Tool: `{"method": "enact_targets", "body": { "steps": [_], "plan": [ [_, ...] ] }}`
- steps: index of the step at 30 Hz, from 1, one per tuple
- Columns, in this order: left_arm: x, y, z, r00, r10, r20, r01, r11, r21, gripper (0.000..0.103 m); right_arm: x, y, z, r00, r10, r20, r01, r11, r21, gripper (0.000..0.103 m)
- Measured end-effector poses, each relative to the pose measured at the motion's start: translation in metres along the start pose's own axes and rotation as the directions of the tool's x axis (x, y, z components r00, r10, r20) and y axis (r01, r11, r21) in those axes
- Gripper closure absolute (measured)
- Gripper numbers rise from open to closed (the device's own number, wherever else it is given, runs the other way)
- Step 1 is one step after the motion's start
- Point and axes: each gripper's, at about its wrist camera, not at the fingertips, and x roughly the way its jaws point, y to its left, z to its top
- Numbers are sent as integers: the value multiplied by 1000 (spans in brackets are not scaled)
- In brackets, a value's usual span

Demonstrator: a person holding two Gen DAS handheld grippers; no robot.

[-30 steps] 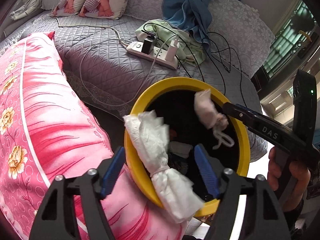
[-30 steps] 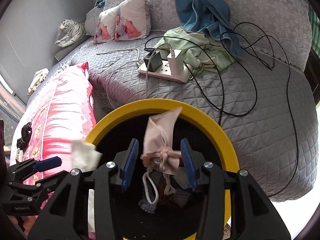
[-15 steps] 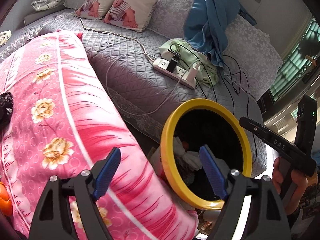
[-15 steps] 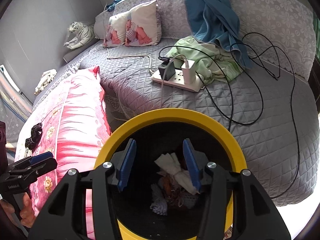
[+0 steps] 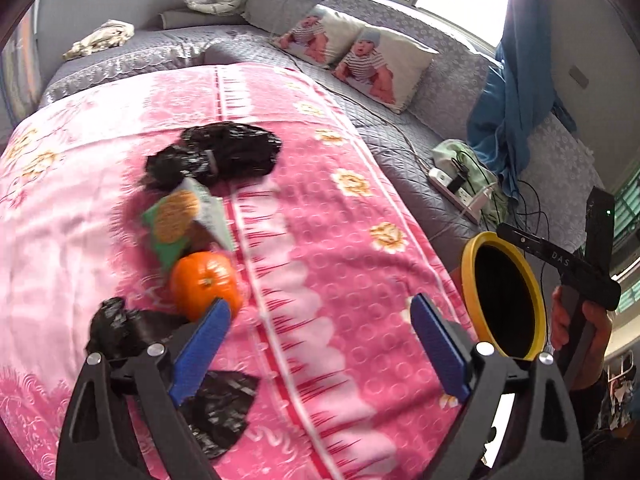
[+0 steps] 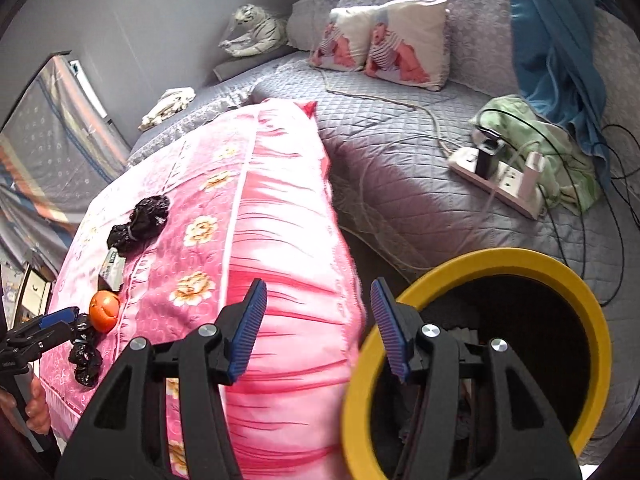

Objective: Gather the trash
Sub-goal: 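Move both open tools back to the black plastic bags on the bed, then grasp a black plastic bag with the left tool while the right tool grasps another black bag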

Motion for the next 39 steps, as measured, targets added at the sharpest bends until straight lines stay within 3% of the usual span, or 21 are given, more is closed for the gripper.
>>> {"method": "enact_targets", "body": {
  "steps": [7,15,28,33,39],
  "plan": [
    [-29,66,-31,997,78,10,-77,991,-110,12,39,83,12,993,104,-56,-111,984,-140,48],
    [-33,113,-51,991,133,7,-129,972,-196,12,75,141,24,979,175,-106,-194,957,-214,44],
    [-12,127,-49,992,118,-36,-123,969,-216,12,136,205,57,965,211,-158,-247,931,-268,42],
    [-3,131,-46,992,107,-63,-119,966,-229,12,160,216,70,953,235,-192,-275,935,-221,37],
    [1,133,-39,991,115,-62,-126,968,-219,12,178,226,83,956,230,-181,-264,944,-196,33]
  ]
}}
